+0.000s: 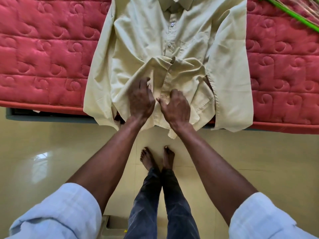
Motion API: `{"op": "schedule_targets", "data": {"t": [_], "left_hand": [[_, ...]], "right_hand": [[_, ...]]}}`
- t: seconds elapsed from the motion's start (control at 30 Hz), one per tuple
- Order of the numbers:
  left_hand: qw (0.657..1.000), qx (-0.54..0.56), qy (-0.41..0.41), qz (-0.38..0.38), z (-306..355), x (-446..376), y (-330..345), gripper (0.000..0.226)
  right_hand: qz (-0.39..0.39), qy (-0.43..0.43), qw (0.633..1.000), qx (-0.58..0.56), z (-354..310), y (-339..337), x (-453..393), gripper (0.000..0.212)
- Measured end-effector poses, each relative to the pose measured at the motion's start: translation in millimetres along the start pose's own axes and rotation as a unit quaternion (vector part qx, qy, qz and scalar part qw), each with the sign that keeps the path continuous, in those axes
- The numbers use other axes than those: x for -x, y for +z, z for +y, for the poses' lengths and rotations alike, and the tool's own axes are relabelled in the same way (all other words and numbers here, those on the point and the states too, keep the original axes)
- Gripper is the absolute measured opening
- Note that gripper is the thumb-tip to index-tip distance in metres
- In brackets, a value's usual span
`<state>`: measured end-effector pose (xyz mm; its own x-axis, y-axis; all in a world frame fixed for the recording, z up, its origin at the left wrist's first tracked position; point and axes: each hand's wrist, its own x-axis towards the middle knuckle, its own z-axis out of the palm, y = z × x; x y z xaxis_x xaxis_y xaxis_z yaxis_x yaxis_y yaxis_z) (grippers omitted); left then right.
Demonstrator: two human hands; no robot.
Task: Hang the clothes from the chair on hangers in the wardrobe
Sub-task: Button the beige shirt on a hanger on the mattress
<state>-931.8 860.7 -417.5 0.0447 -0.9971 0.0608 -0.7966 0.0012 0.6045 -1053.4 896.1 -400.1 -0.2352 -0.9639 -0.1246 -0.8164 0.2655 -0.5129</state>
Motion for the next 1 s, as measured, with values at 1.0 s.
{"op": "schedule_targets", "data": {"t": [1.0], "left_hand": [[0.936, 0.204, -0.225, -0.181, 30, 10, 11, 0.006]], "right_hand": [[-0.026, 0.088, 0.993, -0.073, 28, -18, 12, 0.043]]}}
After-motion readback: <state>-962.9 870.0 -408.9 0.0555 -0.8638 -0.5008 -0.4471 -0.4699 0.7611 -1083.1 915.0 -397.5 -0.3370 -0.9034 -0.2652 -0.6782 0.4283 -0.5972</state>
